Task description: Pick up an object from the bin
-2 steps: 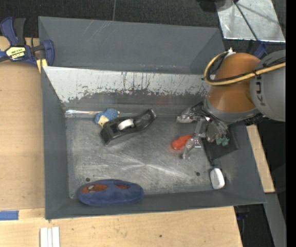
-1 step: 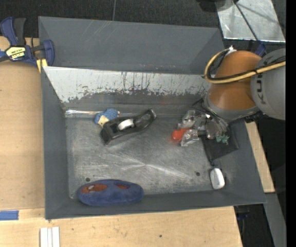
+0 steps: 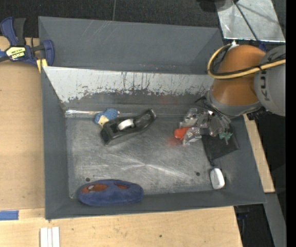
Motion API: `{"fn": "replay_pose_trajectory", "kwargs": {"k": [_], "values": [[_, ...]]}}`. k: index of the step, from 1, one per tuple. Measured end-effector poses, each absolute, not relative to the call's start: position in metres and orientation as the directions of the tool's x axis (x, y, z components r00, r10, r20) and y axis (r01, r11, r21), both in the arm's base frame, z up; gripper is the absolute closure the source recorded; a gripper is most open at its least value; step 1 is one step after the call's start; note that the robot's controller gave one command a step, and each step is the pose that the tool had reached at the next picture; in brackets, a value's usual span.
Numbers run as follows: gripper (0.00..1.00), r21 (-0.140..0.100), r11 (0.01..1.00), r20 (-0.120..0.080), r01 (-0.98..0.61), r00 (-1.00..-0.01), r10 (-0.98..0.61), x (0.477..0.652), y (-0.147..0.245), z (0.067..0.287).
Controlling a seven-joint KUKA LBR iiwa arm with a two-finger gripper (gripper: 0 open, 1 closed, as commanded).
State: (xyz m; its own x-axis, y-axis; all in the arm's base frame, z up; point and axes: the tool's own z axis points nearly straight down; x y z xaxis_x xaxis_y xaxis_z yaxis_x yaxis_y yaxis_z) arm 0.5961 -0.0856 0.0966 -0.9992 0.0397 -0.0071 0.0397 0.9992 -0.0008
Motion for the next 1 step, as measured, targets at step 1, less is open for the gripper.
{"fn": "replay_pose_trajectory", "kwargs": {"k": [1], "values": [[1.0,-0.001,0.999,-0.007,0.038,-0.999,0.038,0.5975,-0.0856,0.1022]]}}
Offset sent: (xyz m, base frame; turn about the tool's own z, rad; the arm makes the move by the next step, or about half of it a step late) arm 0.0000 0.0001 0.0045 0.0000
